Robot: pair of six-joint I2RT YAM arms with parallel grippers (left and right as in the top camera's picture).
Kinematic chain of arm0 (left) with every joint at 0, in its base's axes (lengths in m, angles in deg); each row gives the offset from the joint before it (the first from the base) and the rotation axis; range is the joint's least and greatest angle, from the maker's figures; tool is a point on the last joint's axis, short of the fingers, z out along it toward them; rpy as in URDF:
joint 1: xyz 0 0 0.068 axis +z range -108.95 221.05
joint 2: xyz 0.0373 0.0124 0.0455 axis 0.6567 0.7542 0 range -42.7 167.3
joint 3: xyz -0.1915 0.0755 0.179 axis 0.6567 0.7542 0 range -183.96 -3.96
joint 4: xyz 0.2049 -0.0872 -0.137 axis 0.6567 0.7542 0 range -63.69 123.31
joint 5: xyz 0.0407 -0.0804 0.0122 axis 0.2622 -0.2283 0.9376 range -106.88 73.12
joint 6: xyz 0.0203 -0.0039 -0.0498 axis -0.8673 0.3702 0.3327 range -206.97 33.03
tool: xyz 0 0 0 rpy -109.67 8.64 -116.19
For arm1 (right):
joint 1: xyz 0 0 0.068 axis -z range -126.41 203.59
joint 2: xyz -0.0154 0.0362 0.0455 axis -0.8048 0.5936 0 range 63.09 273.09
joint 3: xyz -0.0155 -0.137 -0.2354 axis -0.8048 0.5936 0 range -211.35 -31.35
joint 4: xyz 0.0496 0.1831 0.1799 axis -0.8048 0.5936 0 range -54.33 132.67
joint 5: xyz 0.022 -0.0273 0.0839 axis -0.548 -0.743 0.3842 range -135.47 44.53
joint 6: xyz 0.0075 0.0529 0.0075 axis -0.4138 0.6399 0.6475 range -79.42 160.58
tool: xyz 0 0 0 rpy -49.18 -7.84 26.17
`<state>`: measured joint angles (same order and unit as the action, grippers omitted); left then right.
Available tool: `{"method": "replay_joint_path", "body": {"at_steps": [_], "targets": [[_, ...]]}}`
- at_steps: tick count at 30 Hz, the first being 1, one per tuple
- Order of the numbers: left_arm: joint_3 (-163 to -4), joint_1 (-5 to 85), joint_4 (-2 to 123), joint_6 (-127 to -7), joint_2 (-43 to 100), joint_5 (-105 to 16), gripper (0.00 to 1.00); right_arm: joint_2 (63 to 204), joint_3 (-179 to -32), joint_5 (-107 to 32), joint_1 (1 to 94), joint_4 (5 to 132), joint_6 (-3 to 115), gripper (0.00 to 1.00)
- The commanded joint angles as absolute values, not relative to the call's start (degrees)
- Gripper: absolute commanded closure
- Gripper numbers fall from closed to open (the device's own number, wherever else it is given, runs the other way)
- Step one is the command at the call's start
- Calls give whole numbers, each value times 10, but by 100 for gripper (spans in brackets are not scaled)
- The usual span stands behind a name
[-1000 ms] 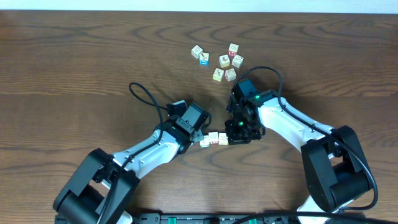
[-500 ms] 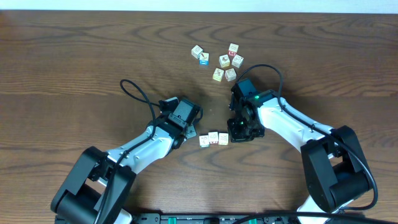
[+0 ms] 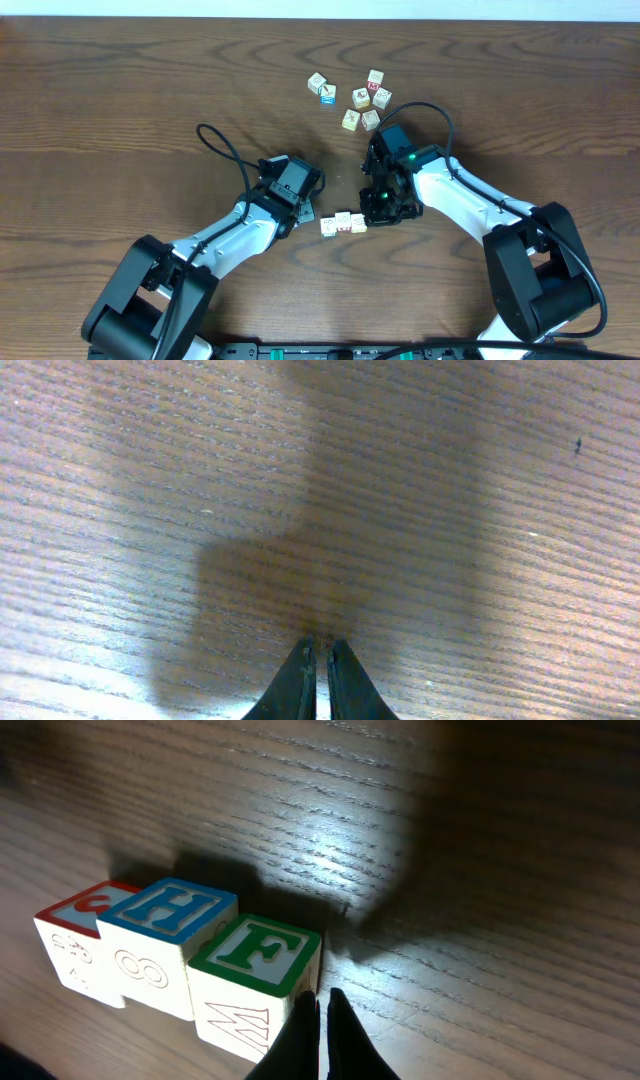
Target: Lift 3 blocks
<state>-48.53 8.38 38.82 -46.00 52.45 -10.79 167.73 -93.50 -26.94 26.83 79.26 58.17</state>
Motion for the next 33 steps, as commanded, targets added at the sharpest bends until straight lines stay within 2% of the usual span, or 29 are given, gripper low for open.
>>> {"method": "replay_joint_path", "body": {"at_steps": [1,7,15,21,27,33], "targets": [[-479,87,385,-489,529,-106,92,1680,-934,-253,265,791,577,97],[-479,89,386,-495,529,-100,92,1680,-934,-255,265,787,572,97],[-480,134,378,-516,525,-100,93,1680,-934,-385,269,758,573,95],[-480,211,362,-523,483,-102,92,1680,-934,-345,268,705,562,96],[-479,285,370,-585,418,-135,92,1680,-934,-289,261,673,562,97],[-479,305,378,-589,398,-135,93,1680,-934,-280,235,653,564,97]]}}
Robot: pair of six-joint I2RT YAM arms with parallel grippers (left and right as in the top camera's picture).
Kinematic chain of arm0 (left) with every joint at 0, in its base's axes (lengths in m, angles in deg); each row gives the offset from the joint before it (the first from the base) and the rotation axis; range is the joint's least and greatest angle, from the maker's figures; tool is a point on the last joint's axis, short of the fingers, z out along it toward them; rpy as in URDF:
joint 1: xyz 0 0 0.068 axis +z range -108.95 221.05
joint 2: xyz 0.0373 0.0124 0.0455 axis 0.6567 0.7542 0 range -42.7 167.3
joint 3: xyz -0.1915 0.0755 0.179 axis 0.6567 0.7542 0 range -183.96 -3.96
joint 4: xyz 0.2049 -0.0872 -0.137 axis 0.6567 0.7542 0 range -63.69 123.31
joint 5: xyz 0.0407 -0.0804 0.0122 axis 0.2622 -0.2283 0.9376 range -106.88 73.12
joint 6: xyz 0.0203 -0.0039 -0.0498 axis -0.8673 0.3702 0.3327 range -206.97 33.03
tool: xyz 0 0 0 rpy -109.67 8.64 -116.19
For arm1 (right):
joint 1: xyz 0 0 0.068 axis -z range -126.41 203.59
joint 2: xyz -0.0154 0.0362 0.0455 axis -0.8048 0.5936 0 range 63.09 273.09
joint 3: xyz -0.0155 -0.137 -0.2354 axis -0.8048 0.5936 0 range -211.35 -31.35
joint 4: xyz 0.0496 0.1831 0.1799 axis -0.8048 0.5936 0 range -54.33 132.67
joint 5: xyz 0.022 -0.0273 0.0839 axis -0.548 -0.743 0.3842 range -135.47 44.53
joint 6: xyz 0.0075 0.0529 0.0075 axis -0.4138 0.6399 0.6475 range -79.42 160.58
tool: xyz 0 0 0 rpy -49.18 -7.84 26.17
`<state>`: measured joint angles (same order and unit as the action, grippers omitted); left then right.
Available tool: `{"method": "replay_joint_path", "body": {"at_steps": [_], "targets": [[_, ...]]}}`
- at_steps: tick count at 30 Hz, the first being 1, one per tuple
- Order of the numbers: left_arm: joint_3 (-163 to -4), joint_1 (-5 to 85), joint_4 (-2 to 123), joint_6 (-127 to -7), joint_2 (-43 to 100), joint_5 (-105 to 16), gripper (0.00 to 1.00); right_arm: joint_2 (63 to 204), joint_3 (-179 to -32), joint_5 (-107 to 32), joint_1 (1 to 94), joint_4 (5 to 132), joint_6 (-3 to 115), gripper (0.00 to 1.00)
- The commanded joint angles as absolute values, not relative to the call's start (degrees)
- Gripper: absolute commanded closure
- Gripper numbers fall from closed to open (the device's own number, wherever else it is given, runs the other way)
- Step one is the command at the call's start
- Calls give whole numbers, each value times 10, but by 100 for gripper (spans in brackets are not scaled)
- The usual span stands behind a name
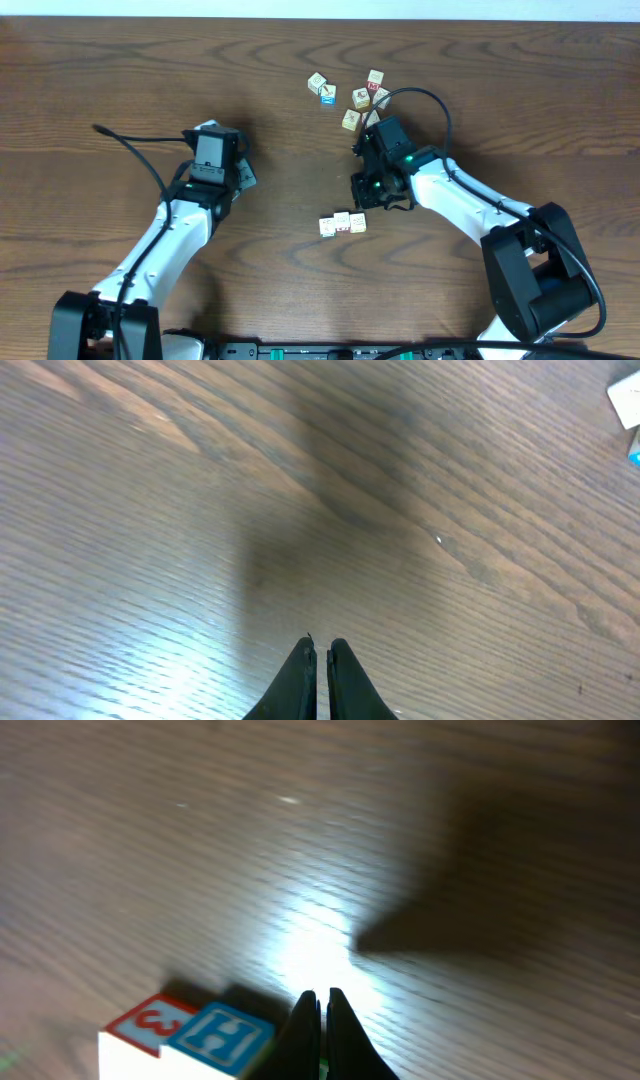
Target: Lift 3 blocks
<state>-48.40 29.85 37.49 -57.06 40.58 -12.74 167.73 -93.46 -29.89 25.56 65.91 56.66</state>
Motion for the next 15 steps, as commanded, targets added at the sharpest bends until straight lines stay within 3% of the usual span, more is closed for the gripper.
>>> {"method": "replay_joint_path", "body": {"at_steps": [1,15], "targets": [[-479,305,378,-589,399,-135,93,1680,-934,-280,231,650,564,97],[-479,305,395,-594,399,-135,92,1680,-934,-280,201,656,578,99]]}}
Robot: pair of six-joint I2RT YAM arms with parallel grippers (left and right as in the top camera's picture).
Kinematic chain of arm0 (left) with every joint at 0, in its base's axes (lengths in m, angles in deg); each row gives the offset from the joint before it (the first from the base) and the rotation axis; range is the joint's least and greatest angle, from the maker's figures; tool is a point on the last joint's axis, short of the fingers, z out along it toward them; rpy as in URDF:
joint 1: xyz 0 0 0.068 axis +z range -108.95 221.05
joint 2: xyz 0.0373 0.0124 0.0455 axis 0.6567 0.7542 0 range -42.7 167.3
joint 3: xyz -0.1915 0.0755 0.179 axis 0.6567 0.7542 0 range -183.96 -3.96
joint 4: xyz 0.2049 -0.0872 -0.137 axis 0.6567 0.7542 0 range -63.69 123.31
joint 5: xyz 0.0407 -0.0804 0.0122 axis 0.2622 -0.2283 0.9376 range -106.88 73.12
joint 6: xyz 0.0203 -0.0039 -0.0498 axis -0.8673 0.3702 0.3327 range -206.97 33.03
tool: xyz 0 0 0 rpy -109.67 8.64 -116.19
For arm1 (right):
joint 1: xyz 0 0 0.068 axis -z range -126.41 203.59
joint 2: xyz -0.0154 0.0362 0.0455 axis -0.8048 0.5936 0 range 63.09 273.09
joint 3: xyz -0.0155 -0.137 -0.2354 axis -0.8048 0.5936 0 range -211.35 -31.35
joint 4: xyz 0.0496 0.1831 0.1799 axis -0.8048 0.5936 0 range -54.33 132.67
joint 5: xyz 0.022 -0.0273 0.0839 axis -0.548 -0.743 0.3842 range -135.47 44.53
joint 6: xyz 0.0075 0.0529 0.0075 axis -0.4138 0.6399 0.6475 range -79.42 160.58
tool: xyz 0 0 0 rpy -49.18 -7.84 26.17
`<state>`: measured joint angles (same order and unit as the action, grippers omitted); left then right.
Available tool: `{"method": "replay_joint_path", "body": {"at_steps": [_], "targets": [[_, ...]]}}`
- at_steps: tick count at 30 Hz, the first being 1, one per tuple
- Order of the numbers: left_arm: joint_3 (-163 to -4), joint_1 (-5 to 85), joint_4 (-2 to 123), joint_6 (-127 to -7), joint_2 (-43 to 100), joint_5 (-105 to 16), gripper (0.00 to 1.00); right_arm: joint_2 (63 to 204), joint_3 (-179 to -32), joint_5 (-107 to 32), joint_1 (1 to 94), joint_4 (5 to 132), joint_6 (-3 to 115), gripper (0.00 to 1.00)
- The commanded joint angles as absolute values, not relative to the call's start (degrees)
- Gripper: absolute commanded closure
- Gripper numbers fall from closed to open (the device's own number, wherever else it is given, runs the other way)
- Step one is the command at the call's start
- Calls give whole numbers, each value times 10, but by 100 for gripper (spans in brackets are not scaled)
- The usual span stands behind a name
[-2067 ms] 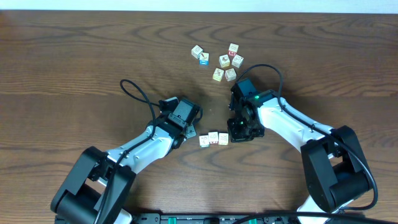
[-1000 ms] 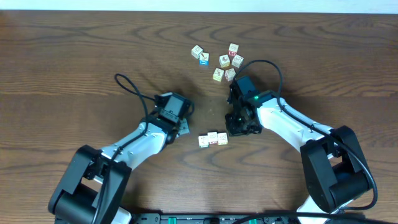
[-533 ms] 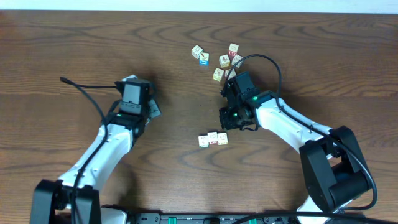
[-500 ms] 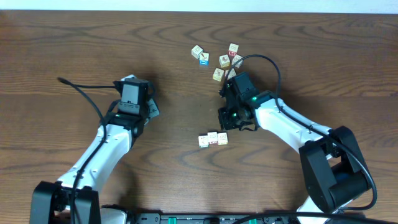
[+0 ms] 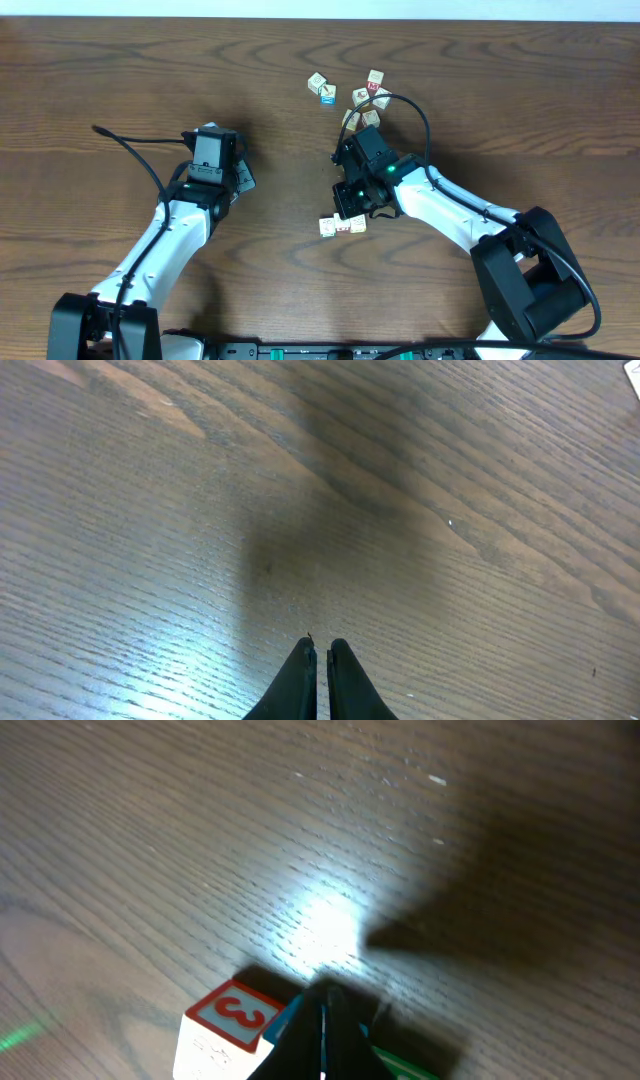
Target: Lift 3 blocks
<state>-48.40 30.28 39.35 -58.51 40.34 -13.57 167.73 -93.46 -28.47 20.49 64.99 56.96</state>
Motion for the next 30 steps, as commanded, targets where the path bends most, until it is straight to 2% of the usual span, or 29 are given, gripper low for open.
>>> {"method": "replay_joint_path", "body": {"at_steps": [1,14,26,30], "targets": [[-479,305,395,-594,399,-135,93,1680,-934,-280,201,660,579,99],[-479,305,395,-594,399,-134,92,1680,-934,-280,201,682,579,99],[-479,305,395,-596,399,-134,92,1680,-934,-292,214,644,579,97],[-479,305,399,-602,399,-135,92,1680,-934,-345,224,656,604,99]]}}
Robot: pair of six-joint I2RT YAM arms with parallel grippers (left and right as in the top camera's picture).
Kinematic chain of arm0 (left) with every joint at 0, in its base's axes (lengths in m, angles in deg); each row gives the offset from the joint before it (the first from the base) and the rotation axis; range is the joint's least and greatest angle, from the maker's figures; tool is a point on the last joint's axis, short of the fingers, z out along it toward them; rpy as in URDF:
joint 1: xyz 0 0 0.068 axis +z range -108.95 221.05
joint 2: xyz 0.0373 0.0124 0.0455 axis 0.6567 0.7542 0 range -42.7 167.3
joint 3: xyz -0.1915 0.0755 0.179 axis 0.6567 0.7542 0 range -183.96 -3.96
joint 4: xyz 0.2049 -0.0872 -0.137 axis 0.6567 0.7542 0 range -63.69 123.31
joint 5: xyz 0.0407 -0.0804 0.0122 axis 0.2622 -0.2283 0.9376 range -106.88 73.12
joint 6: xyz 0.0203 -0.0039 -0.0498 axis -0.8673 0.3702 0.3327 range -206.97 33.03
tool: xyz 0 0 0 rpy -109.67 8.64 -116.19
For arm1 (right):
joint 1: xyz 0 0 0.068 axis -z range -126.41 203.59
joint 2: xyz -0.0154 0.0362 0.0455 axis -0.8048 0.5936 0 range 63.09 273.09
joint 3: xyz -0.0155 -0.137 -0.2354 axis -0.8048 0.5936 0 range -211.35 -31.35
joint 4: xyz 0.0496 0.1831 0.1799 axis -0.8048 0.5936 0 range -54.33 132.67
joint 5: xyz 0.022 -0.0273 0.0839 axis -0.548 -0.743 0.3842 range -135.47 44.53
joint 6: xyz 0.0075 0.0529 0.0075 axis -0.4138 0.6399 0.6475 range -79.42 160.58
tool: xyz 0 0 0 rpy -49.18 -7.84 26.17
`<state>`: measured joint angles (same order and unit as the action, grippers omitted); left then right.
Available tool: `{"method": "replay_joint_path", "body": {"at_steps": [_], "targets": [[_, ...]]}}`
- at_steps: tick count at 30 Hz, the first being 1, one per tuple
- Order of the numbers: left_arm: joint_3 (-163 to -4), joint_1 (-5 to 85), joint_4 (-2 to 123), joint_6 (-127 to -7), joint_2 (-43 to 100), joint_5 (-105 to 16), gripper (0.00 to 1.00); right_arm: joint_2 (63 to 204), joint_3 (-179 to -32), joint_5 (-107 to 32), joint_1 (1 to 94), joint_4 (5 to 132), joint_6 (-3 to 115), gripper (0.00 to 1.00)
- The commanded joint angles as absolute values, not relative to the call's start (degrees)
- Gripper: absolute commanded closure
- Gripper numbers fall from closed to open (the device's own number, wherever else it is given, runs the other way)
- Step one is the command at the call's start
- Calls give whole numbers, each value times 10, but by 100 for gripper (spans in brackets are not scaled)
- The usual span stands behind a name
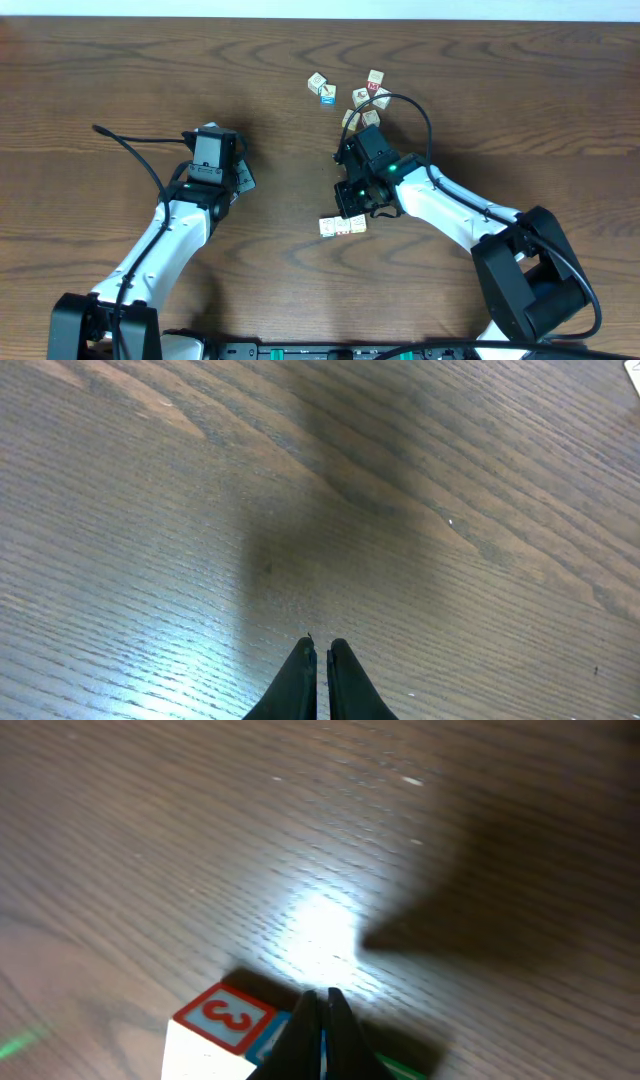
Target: Lift 3 blocks
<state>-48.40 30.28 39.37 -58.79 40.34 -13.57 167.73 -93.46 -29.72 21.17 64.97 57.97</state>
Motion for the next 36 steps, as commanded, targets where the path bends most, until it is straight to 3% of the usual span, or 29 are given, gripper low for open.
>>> {"method": "replay_joint_path", "body": {"at_steps": [1,14,24,36], "targets": [[-479,305,402,-602,399,-135,93,1680,-934,-355,229,659,605,99],[-458,287,405,-638,319,-188,93,1679,-934,-386,308,764,576,99],[-245,287,334,-579,108,-224,93,1679,-934,-347,295,759,558,99],[-211,287,281,-547,185,-314,93,1679,-934,-300,247,752,614,99]]}}
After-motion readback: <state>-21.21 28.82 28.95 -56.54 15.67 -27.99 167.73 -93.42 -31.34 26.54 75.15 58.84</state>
